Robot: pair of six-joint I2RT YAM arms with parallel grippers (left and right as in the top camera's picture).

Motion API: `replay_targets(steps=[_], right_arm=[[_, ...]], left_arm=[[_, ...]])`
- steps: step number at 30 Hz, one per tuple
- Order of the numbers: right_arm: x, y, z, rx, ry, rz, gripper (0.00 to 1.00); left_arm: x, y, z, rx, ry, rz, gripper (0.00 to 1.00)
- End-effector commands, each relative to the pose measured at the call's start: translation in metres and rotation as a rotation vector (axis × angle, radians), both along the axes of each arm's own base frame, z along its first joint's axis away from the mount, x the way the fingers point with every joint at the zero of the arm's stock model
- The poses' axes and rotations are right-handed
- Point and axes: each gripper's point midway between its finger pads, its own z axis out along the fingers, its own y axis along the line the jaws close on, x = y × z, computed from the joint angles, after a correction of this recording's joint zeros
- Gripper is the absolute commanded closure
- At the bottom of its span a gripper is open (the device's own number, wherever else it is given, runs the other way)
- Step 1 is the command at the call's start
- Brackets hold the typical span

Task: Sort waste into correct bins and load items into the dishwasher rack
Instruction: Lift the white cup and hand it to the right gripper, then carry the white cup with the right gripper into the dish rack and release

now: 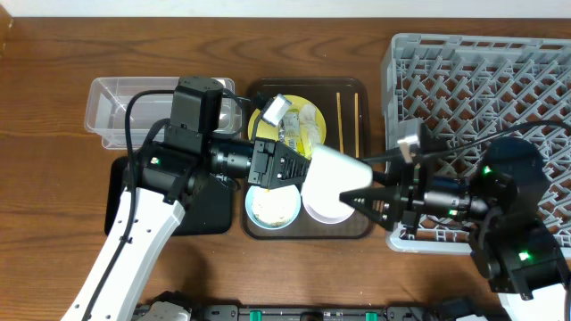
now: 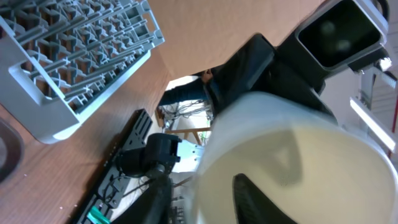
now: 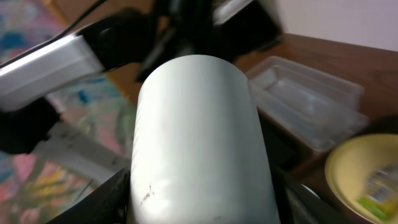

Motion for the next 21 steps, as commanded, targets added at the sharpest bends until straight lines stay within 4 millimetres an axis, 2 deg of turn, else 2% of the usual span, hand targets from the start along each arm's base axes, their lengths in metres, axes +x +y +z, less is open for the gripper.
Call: replay_targets(steps=[1,3,6,11,13,15,17,19,21], right_arm=[[0.007,-0.018,0.004,-0.005,-0.015,-0.076,0.51],[0.011,-0.032,0.001,-0.016,0.001,-0.138,0.52],[0.022,-0.062,-0.012,-0.048,0.066,-0.306,0.55],[0.03,-0.132,-0.059,-0.183,0.288,-0.718,0.59],[0.023,-0.175,-0.088,-0.318,0.422,-0.957,0.61],[0.008,-0.216,-0.109,-0.455,0.53,-1.169,0.61],[-0.01,-0.252,-0.121,-0.579,0.607,-1.362,0.61],[-0.024,-0.274,-0.127,-0.659,0.665,-1.493,0.61],[-0.025,-0.274,-0.131,-0.653,0.702,-1.5,0.61]], left_arm=[[0.001,0.001,0.008,0.0,-0.027,0.015,0.57],[0.005,0.004,0.007,0.007,-0.028,0.034,0.5],[0.011,0.009,0.006,0.011,-0.029,0.062,0.48],[0.015,0.012,0.005,0.013,-0.022,0.078,0.48],[0.015,0.012,0.005,0.013,-0.022,0.078,0.48],[0.015,0.012,0.005,0.013,-0.022,0.078,0.48],[0.015,0.012,0.005,0.013,-0.022,0.078,0.48],[0.015,0.012,0.005,0.014,-0.023,0.078,0.47],[0.015,0.012,0.005,0.013,-0.023,0.078,0.47]])
